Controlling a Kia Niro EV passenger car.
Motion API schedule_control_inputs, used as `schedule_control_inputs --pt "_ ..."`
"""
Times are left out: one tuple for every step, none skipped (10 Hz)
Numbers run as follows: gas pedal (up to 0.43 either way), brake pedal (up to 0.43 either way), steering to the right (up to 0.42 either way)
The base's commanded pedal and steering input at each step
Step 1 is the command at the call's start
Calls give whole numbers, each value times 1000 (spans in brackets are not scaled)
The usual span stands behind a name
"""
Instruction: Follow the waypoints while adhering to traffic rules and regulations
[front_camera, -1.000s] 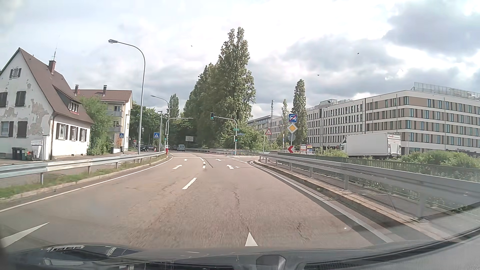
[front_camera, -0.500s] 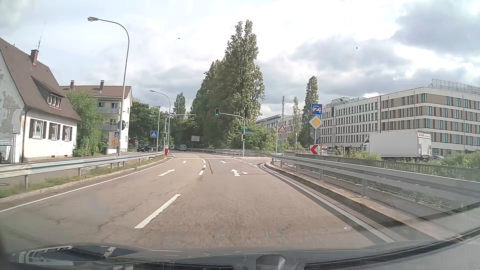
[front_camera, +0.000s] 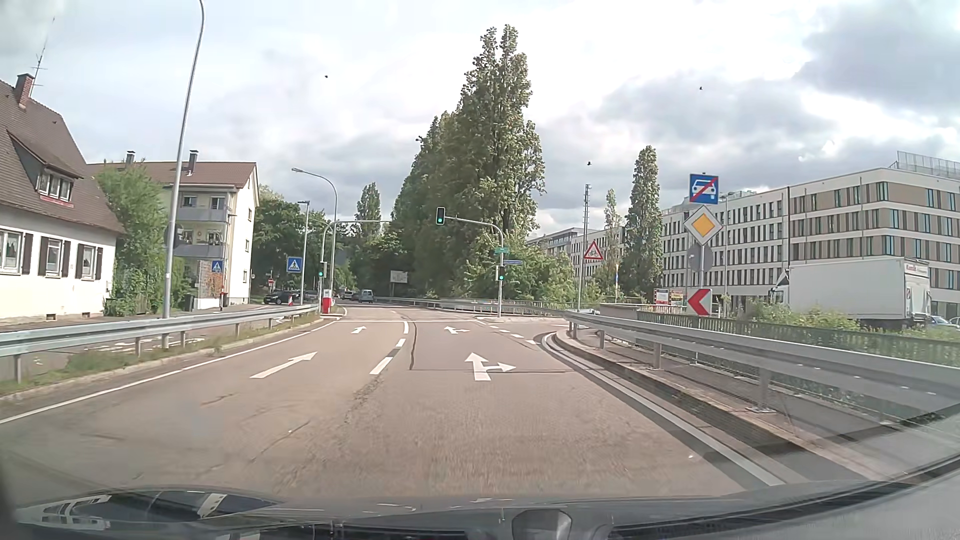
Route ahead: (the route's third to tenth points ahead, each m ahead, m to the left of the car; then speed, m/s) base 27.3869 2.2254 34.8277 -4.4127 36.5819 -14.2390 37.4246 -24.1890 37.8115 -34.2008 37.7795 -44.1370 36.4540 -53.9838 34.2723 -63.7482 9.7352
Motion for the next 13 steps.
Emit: schedule_control_inputs --pt "0 140 -13" --pt "0 152 -13" --pt "0 152 -13" --pt "0 165 -13" --pt "0 171 -13" --pt "0 177 -13" --pt "0 183 -13" --pt "0 183 -13" --pt "0 183 -13" --pt "0 183 -13" --pt "0 183 -13" --pt "0 177 -11" --pt "0 171 -6"
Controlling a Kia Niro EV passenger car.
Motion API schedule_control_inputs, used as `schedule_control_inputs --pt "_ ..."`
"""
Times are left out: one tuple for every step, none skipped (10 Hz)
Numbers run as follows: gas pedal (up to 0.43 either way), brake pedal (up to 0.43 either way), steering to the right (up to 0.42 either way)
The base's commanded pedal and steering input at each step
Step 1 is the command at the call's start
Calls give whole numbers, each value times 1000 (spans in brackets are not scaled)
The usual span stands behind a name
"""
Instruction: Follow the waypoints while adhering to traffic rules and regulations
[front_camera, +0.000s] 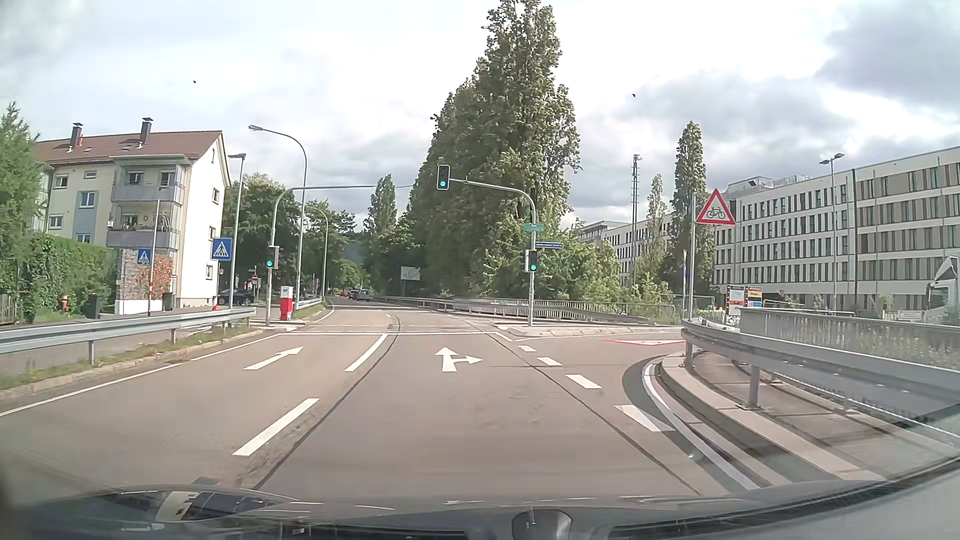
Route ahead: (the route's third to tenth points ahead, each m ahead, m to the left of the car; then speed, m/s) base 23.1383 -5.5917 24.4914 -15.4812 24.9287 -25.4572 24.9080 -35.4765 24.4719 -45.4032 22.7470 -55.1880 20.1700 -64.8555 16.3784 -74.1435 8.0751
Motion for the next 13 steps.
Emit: schedule_control_inputs --pt "0 171 0" --pt "0 165 4" --pt "0 159 9" --pt "0 146 15" --pt "0 146 28" --pt "0 146 44" --pt "0 146 61" --pt "0 140 83" --pt "0 128 107" --pt "0 85 128" --pt "0 43 145" --pt "0 0 166" --pt "0 0 185"
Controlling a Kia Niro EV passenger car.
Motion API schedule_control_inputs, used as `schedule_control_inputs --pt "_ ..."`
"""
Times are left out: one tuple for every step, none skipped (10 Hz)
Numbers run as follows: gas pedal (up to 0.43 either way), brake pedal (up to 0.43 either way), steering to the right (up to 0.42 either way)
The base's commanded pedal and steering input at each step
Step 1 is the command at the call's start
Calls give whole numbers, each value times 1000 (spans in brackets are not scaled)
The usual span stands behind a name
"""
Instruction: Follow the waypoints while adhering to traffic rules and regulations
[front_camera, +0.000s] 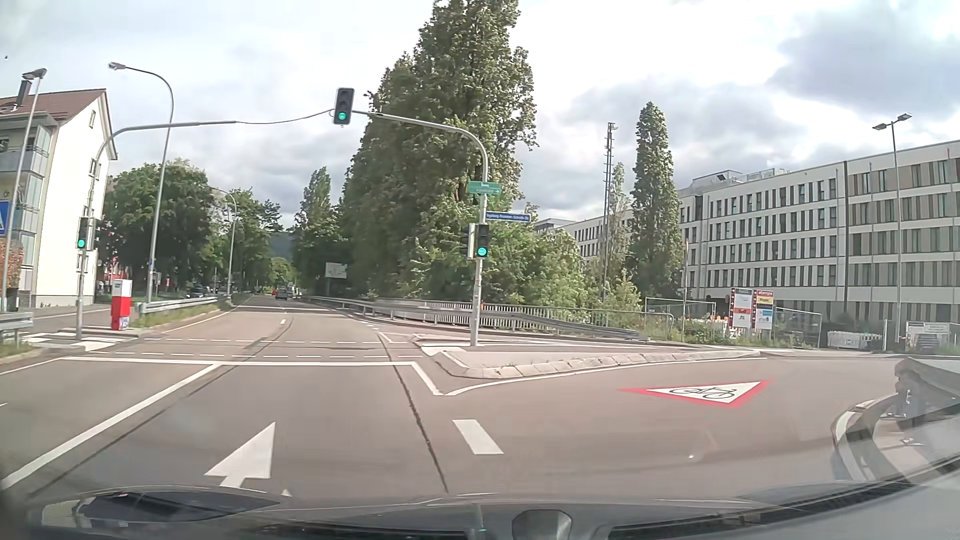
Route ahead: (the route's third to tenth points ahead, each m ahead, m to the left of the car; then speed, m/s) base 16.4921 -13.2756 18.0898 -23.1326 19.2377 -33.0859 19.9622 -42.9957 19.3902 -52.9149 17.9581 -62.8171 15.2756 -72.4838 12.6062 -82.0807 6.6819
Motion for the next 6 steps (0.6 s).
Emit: schedule_control_inputs --pt "0 0 204" --pt "0 0 224" --pt "0 0 246" --pt "0 0 260" --pt "0 0 274" --pt "0 0 283"
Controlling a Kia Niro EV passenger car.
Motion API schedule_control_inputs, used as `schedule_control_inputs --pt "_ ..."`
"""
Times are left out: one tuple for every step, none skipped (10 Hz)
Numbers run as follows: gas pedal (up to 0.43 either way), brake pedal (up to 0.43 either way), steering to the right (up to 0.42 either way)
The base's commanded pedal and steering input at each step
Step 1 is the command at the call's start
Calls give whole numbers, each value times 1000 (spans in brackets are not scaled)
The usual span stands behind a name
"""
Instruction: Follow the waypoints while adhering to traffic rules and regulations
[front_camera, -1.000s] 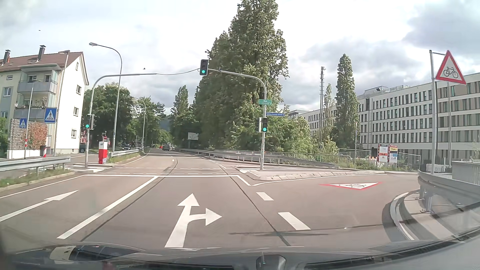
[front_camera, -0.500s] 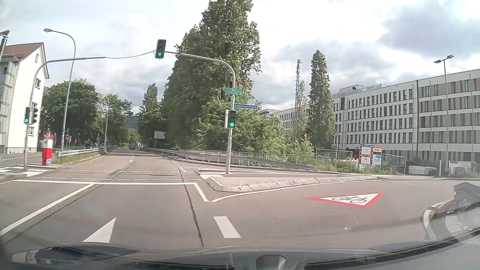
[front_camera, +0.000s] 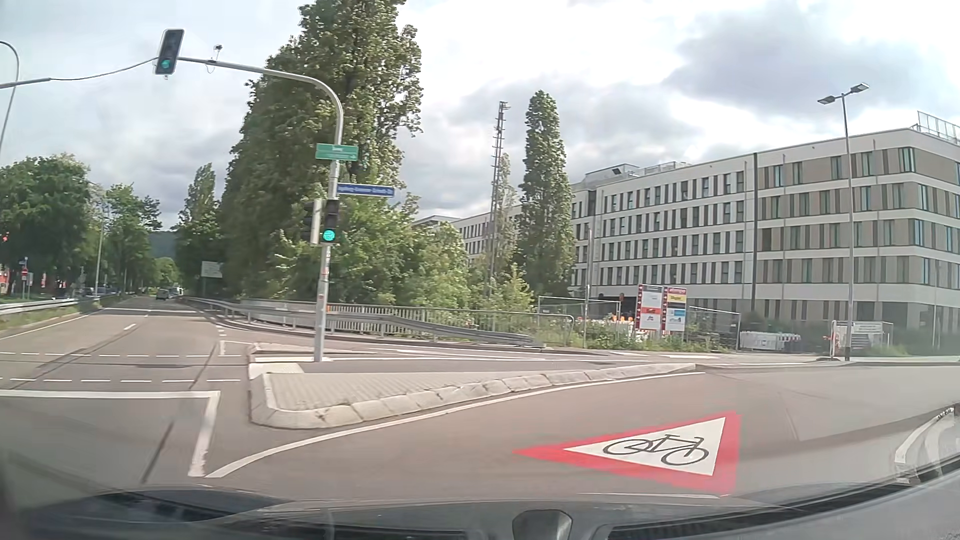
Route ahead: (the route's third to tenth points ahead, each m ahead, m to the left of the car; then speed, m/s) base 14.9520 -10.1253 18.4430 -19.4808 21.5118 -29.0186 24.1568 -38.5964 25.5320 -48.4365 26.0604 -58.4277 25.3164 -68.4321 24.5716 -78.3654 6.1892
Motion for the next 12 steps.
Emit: schedule_control_inputs --pt "0 0 291" --pt "0 0 295" --pt "0 0 300" --pt "8 0 304" --pt "20 0 311" --pt "39 0 318" --pt "59 0 323" --pt "79 0 329" --pt "87 0 333" --pt "98 0 336" --pt "98 0 338" --pt "98 0 341"
